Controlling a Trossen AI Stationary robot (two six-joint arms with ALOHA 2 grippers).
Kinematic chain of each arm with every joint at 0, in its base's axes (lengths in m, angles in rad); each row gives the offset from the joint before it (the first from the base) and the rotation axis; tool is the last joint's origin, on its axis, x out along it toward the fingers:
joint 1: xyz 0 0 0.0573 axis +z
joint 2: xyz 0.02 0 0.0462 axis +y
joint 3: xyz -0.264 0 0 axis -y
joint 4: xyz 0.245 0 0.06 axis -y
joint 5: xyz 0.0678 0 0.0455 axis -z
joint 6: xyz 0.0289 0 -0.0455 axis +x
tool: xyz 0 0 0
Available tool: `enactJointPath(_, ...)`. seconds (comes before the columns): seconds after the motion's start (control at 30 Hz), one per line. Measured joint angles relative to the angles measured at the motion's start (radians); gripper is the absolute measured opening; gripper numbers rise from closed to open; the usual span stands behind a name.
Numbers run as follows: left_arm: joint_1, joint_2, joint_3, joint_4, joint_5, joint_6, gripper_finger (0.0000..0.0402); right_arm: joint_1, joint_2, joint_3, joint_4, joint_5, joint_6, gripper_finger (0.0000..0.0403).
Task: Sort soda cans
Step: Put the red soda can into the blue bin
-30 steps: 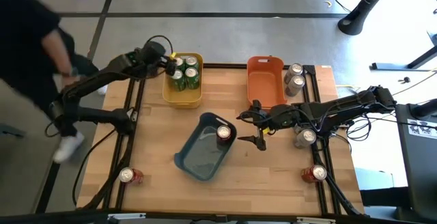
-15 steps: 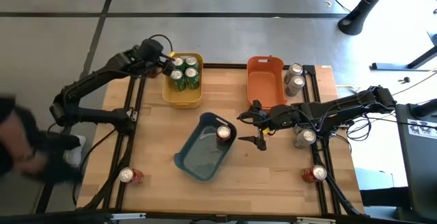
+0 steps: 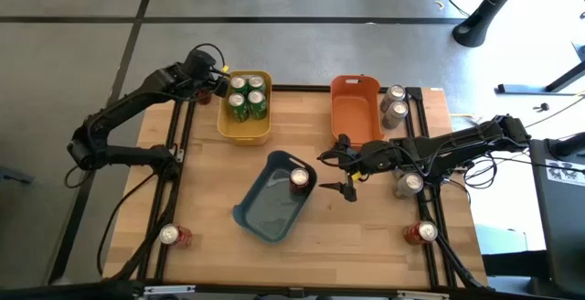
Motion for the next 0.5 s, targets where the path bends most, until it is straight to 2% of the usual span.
enactJointPath(0.27,0.097,0.119,0.001,-0.007,0.002,-0.031,0.0393,0.0,0.0,0.0,0.0,0.0,-0.002,0.0378)
enactJointPath(0.5,0.157,0.225,0.051,-0.028,0.037,-0.027,0.0387,0.0,0.0,0.0,0.0,0.0,-0.009,0.0378)
